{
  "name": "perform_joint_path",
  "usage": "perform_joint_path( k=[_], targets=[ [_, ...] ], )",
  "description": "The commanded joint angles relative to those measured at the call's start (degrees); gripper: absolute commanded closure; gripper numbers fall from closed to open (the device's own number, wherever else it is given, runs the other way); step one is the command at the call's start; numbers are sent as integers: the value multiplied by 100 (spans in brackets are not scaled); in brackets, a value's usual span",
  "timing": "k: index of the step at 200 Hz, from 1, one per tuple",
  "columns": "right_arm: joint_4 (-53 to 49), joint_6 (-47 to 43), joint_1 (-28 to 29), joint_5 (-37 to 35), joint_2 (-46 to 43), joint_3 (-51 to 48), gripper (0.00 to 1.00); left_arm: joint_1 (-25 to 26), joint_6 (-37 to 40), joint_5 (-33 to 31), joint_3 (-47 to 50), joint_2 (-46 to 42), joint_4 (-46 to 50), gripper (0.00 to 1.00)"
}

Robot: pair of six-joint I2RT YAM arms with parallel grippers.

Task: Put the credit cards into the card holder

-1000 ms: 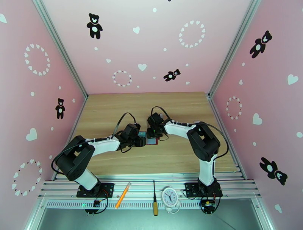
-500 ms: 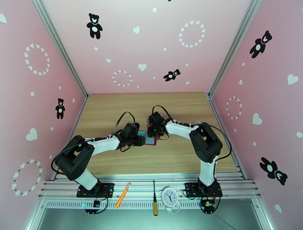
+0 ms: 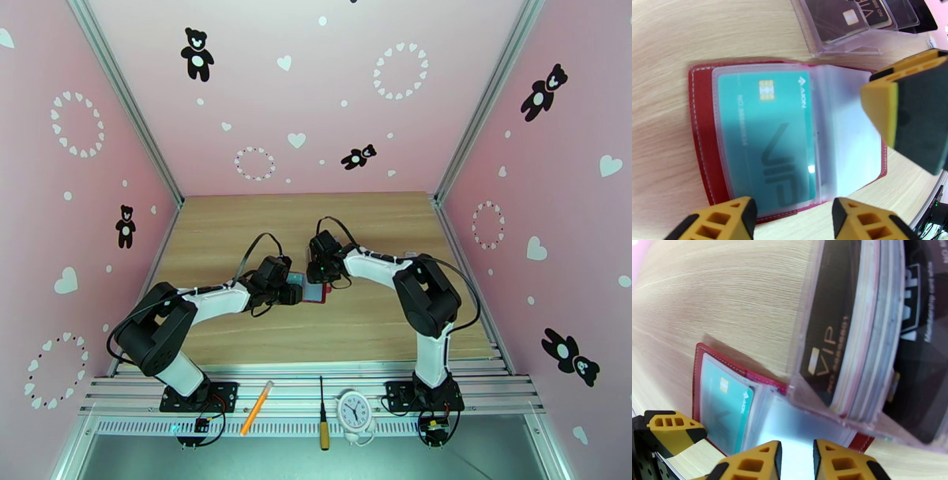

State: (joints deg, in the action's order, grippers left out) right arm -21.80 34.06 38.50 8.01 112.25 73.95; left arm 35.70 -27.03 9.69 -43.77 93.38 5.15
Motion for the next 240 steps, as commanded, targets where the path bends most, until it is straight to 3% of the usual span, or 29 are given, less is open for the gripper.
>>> perform_joint_path(
  k=[1,136,240],
  targets=[
    [-130,-18,-10,-98,122,42,72,-39,4,-3,70,164,261,42],
    [76,266,298,286,254,-83,72,81,-57,72,26,199,156,41],
    [894,1008,314,1108,224,-332,72,129,-105,184,78,297,16,40]
  ],
)
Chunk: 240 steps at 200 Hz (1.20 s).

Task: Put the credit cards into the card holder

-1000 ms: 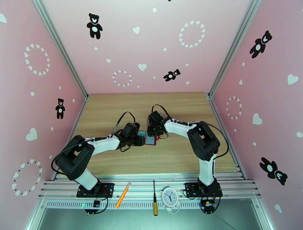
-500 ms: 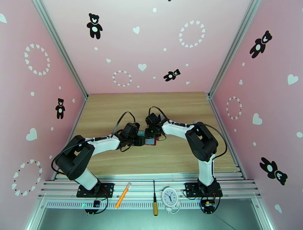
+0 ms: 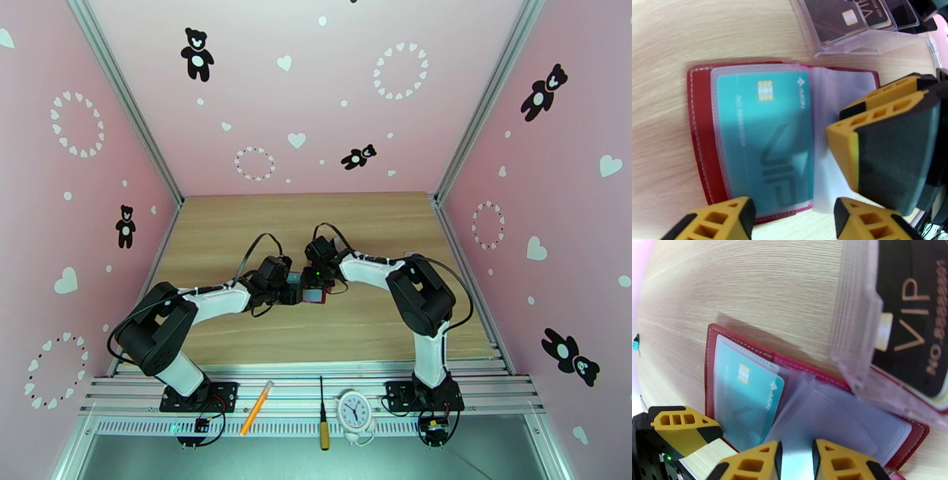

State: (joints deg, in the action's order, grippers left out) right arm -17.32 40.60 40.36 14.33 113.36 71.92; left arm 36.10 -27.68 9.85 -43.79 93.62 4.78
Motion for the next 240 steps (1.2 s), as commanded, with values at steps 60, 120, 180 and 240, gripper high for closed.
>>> perform_joint_path(
  k=[60,120,180,240],
  targets=[
    [1238,1085,113,943,16,-463,73,132,-71,258,173,275,-108,38],
    [2579,2310,68,1087,-244,-1194,73,145,-150,77,239,316,-64,39],
    [2628,2254,-159,1048,-819,-1419,72,148,-159,-296,121,516,317,57],
    [1429,1412,-377,506,-1436,-1353,69,138,-176,-315,72,456,411,67]
  ],
)
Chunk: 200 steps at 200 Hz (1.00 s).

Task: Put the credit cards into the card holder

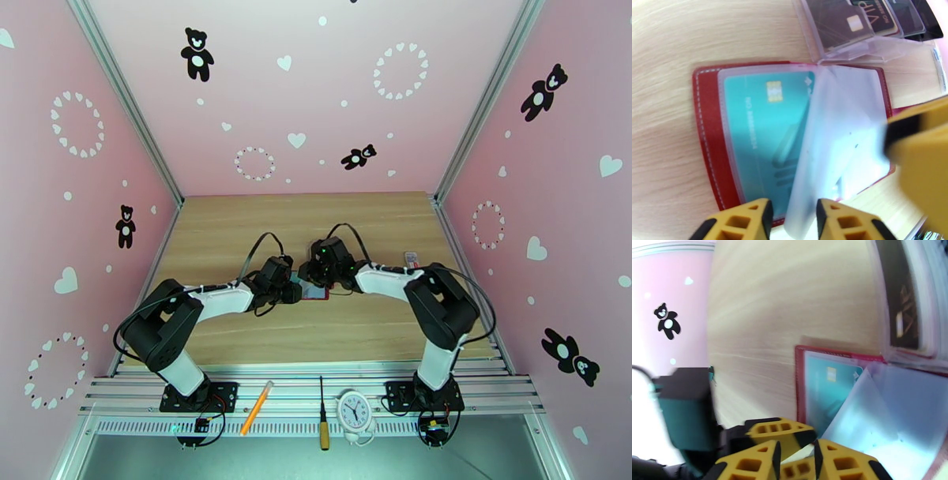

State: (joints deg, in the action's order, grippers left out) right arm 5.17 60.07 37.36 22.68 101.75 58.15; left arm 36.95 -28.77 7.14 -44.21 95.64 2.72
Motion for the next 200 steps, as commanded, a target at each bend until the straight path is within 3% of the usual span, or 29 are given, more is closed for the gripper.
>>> perform_joint_path(
  k=[1,30,91,200],
  targets=[
    [-844,-551,-79,-345,-273,27,69,55,-67,-45,114,246,616,68],
    [-1313,-935,-115,-516,-160,104,67,63,-67,37,55,145,629,72],
    [-1092,-931,-115,-328,290,248,59,60,-23,208,-36,79,626,80],
    [-1141,-989,-115,-281,859,722,59,58,56,265,-85,-108,640,77]
  ],
)
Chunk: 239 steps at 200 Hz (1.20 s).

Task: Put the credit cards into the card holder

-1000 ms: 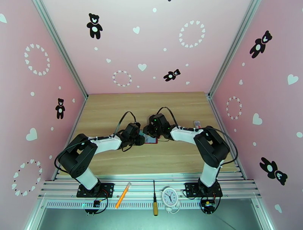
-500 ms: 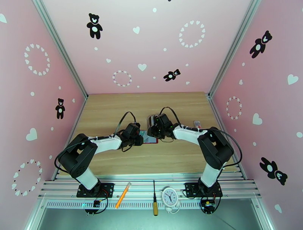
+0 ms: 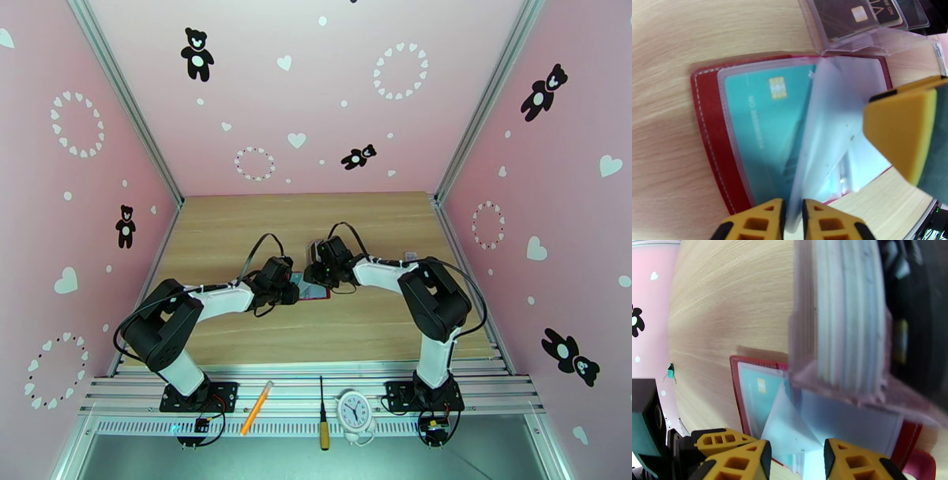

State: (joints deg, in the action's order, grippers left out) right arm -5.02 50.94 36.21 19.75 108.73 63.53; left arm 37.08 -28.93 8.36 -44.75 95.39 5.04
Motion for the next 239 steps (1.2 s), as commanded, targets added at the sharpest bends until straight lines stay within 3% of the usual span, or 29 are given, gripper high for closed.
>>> perform_joint_path(
  k=[1,67,140,239],
  targets=[
    [-122,-75,1,12,164,190,59,45,76,146,-28,-88,409,77],
    [-198,-119,-4,-12,96,203,59,38,107,116,-64,-81,441,75],
    [112,91,88,468,43,370,59,26,262,5,-432,-254,823,56],
    [468,478,181,833,162,496,59,0,414,-347,-855,-546,1416,52]
  ],
)
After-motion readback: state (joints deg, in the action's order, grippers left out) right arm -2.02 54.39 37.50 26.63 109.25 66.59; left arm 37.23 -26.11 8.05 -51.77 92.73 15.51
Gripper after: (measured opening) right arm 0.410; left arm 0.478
